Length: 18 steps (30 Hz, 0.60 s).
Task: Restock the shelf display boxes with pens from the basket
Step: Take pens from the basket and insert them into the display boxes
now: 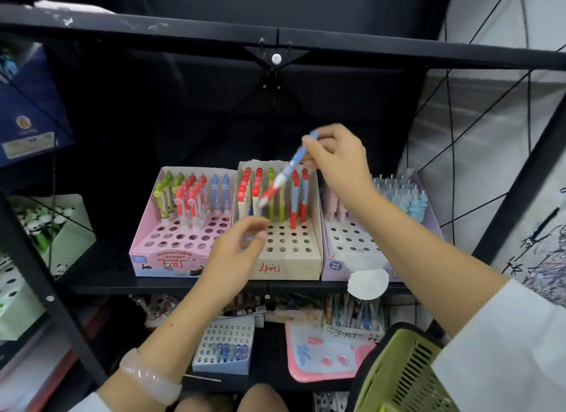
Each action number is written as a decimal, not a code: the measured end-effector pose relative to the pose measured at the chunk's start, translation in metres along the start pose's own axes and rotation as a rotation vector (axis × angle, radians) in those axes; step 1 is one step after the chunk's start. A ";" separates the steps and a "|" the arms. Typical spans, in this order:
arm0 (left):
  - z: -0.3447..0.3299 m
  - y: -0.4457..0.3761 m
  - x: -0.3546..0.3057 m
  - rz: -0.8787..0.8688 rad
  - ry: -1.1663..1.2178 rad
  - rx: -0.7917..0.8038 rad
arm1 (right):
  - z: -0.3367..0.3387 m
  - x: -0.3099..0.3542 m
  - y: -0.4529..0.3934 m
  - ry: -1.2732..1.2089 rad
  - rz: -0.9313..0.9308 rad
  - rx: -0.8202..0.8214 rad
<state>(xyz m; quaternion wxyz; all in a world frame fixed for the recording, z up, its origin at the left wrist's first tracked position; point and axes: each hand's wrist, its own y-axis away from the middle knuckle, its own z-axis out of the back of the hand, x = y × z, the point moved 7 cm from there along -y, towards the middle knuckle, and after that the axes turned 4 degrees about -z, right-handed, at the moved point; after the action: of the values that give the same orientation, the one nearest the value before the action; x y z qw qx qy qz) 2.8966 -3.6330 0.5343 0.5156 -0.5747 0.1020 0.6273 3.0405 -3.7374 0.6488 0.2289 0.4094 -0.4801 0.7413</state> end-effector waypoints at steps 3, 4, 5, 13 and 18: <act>0.030 0.005 0.007 -0.007 -0.062 -0.093 | -0.039 0.026 -0.010 -0.029 0.056 0.037; 0.041 0.006 0.011 -0.002 -0.076 -0.119 | -0.054 0.032 -0.012 -0.002 0.062 0.065; 0.050 0.007 0.015 0.007 -0.088 -0.138 | -0.071 0.035 -0.014 0.045 0.063 0.103; 0.096 0.013 0.045 0.094 -0.128 -0.092 | -0.167 0.019 -0.021 0.697 0.104 0.517; 0.105 0.014 0.055 0.111 -0.096 -0.096 | -0.185 0.002 -0.033 0.749 0.035 0.575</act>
<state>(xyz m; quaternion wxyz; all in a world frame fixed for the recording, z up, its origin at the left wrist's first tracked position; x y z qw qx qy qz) 2.8320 -3.5345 0.5156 0.4562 -0.5614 0.0788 0.6859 2.9918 -3.5572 0.6302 0.2511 0.1522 -0.1465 0.9446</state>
